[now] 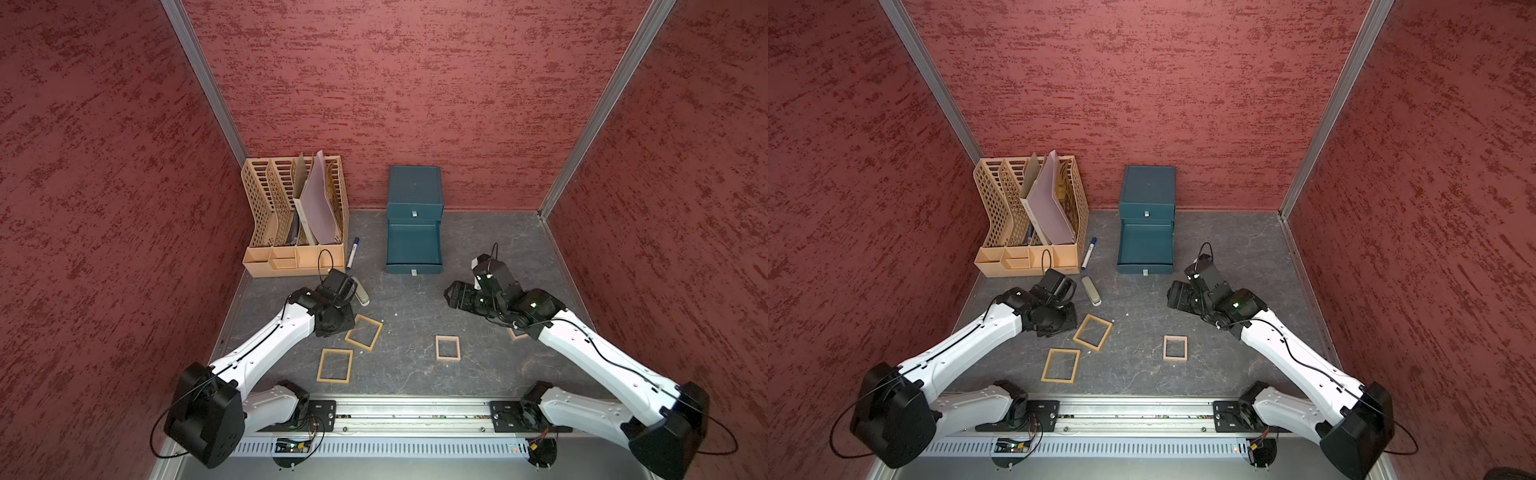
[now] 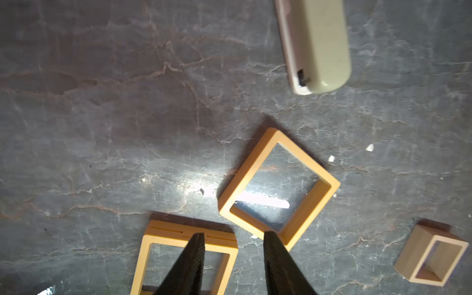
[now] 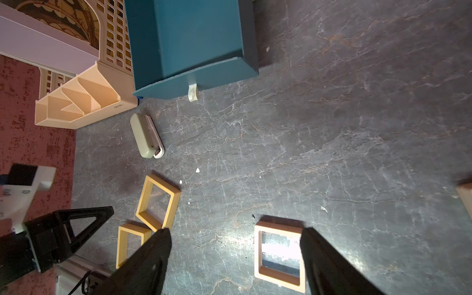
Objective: Place the brooch boxes into the drawer by color
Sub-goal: Pick up the brooch box from the center of the board.
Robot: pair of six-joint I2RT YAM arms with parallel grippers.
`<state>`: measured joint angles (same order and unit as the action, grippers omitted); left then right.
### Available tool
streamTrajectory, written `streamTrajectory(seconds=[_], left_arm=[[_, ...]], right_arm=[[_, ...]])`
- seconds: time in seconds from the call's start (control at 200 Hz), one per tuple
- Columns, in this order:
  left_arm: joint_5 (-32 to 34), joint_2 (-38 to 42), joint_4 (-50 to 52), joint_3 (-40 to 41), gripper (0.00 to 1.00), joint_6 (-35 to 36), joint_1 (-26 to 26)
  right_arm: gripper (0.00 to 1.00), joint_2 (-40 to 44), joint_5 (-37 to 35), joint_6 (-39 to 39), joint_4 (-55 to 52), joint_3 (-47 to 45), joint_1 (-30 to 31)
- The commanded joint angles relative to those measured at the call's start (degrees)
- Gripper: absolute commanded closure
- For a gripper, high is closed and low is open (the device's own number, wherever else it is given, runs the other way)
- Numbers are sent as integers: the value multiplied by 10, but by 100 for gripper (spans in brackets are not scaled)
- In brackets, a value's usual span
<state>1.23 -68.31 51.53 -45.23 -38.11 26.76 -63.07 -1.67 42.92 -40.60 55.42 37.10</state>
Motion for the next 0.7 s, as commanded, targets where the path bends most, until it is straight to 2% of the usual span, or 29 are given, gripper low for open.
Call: streamTrajectory(seconds=[0.0, 0.13, 0.281, 0.511, 0.696], left_arm=[[-10, -11, -39, 12, 60, 4, 2], [-25, -54, -73, 14, 60, 33, 0], [-41, -98, -97, 10, 66, 46, -3], [-38, -108, -108, 18, 66, 66, -19], [-41, -124, -118, 20, 67, 74, -20]], right_arm=[[16, 3, 1, 4, 19, -9, 6], [17, 7, 6, 6, 25, -11, 6], [19, 17, 12, 7, 27, -14, 6], [26, 34, 32, 19, 45, -30, 6], [26, 37, 37, 24, 50, -33, 6]])
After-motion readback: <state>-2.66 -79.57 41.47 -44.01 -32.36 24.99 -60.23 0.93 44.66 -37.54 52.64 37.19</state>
